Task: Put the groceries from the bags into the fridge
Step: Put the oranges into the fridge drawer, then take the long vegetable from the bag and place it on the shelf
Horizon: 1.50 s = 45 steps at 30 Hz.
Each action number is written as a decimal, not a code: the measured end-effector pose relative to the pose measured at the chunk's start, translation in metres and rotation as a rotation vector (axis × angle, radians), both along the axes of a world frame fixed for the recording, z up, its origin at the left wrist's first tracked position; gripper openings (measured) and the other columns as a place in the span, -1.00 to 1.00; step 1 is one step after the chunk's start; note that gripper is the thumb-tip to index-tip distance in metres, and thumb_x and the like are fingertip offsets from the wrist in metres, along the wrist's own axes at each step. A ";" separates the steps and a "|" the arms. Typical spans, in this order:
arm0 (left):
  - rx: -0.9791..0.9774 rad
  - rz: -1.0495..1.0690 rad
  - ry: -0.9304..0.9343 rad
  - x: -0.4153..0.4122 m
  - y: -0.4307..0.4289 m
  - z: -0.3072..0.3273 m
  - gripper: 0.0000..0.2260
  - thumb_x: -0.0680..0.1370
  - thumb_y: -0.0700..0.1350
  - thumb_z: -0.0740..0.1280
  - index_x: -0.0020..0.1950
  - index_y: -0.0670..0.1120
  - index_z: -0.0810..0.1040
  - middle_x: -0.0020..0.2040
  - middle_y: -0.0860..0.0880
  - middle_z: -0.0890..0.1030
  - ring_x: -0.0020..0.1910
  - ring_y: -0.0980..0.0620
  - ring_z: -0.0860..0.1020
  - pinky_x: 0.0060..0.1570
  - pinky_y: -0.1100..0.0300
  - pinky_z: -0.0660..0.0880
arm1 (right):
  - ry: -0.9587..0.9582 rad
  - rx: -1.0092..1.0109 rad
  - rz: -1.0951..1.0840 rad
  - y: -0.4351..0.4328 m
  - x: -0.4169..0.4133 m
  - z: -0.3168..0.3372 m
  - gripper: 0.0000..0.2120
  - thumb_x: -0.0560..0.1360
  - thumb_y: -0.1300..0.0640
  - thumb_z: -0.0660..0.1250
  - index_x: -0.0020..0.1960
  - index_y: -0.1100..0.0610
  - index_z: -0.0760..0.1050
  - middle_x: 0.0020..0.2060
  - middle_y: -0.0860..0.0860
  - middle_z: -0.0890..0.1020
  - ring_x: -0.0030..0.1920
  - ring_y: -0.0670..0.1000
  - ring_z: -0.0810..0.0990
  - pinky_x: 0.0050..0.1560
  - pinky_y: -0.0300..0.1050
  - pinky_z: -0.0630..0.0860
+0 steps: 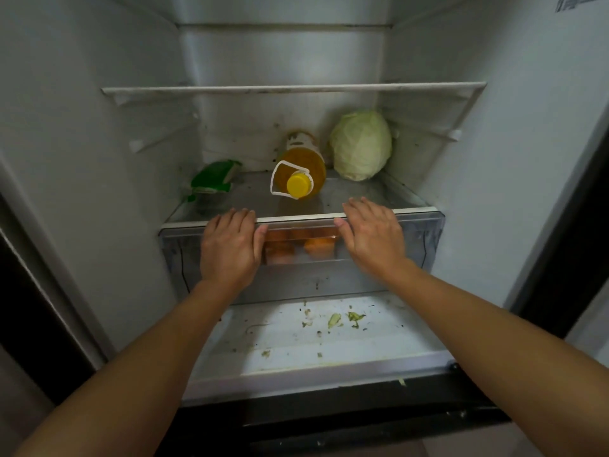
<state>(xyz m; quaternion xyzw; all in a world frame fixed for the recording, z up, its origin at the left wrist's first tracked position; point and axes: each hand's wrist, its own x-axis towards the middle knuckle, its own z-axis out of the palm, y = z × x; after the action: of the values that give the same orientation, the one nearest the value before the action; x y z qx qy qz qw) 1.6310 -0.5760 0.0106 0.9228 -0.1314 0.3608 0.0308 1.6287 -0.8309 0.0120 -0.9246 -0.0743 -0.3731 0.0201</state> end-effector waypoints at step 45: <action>-0.352 1.368 0.688 -0.913 0.159 -0.188 -0.75 0.60 -0.01 0.13 0.18 -0.03 0.48 0.05 0.00 0.55 -0.03 -0.02 0.55 -0.16 0.14 0.46 | 0.338 -0.519 1.658 0.406 -0.638 -0.147 -0.65 0.59 -0.07 0.14 0.30 0.02 0.46 0.14 -0.04 0.58 0.06 0.04 0.59 -0.06 -0.12 0.45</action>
<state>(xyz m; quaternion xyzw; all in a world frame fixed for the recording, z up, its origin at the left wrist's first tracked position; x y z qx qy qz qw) 0.7185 -0.4173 -0.1779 0.8401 0.5422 0.0093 -0.0136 0.9907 -0.4245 -0.1347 -0.5916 -0.7989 -0.0683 0.0845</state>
